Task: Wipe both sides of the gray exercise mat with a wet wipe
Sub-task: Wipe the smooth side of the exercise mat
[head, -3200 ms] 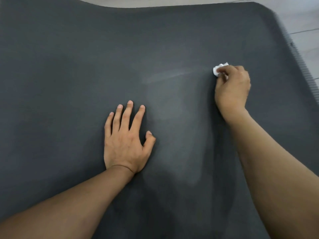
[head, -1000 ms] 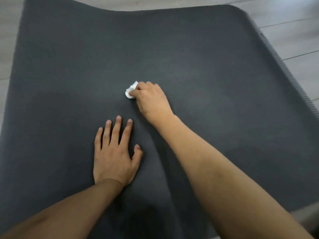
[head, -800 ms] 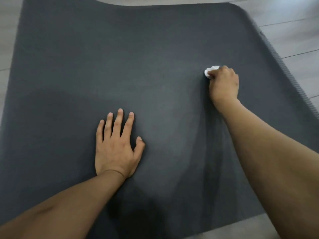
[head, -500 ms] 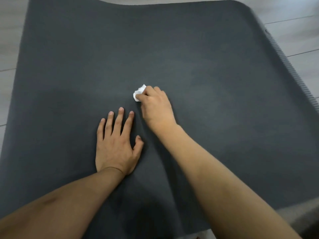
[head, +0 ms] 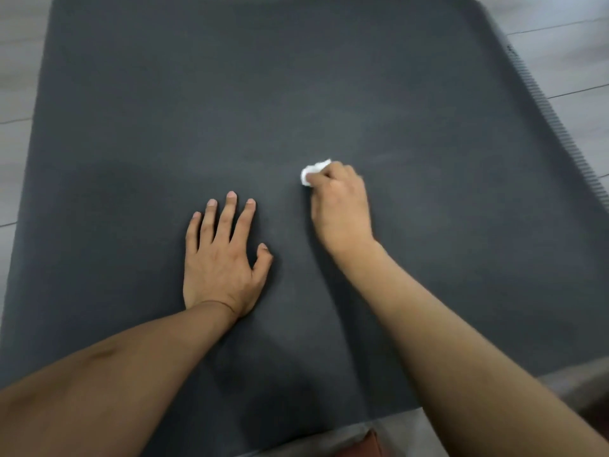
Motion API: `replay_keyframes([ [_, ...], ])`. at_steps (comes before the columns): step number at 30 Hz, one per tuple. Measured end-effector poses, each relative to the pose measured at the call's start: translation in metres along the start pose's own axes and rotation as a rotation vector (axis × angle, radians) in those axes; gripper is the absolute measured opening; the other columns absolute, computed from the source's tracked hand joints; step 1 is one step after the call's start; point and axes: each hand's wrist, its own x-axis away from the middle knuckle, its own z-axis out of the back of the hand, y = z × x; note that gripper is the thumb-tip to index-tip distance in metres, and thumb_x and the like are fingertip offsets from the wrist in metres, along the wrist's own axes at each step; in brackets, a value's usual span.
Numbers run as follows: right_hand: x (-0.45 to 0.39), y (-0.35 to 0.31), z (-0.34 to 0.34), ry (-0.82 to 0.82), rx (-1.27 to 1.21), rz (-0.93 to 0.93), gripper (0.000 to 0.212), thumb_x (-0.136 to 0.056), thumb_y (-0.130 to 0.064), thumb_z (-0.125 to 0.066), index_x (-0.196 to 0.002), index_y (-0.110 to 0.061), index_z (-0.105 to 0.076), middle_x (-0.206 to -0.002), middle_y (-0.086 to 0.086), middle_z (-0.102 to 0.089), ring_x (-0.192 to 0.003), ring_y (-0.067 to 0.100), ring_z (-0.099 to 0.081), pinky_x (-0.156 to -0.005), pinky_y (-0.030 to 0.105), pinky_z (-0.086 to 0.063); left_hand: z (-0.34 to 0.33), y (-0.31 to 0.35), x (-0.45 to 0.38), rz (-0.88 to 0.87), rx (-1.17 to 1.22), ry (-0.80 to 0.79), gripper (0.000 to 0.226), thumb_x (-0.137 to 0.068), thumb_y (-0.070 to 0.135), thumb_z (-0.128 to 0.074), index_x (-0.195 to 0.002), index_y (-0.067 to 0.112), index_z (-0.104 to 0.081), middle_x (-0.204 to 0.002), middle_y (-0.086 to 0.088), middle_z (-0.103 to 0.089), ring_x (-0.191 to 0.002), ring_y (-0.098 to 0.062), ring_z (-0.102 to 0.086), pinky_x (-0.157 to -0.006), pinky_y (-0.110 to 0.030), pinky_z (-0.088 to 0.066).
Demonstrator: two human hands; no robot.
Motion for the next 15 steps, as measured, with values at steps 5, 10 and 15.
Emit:
replay_keyframes([
  [5,0.014,0.004,0.012,-0.029,0.163,0.283,0.03,-0.081,-0.018,-0.048,-0.099,-0.026,-0.071,-0.097,0.0,-0.064,-0.082,0.023,-0.053,-0.067,0.034,-0.03,-0.001,0.0,0.001,-0.009,0.025,0.017,0.07,-0.093,0.05,-0.03,-0.158,0.023,-0.033,-0.166,-0.006,-0.028,-0.154,-0.031,-0.022,-0.126,-0.05,-0.014],
  [10,0.006,0.14,0.074,-0.047,0.304,-0.308,0.038,-0.084,-0.005,-0.046,-0.106,-0.025,-0.071,-0.117,0.009,-0.06,-0.105,0.033,-0.053,-0.083,0.038,-0.035,0.001,0.0,0.001,0.002,0.051,0.015,0.07,-0.093,0.049,-0.033,-0.158,0.023,-0.033,-0.167,-0.008,-0.027,-0.154,-0.032,-0.02,-0.127,-0.049,-0.011],
  [15,0.023,0.046,0.035,0.086,0.042,-0.213,0.031,-0.073,-0.004,-0.055,-0.09,-0.021,-0.073,-0.101,0.005,-0.065,-0.088,0.032,-0.058,-0.071,0.037,-0.044,0.001,0.0,0.0,0.005,0.05,0.009,0.07,-0.093,0.049,-0.033,-0.158,0.024,-0.031,-0.167,-0.007,-0.026,-0.155,-0.031,-0.019,-0.127,-0.049,-0.011],
])
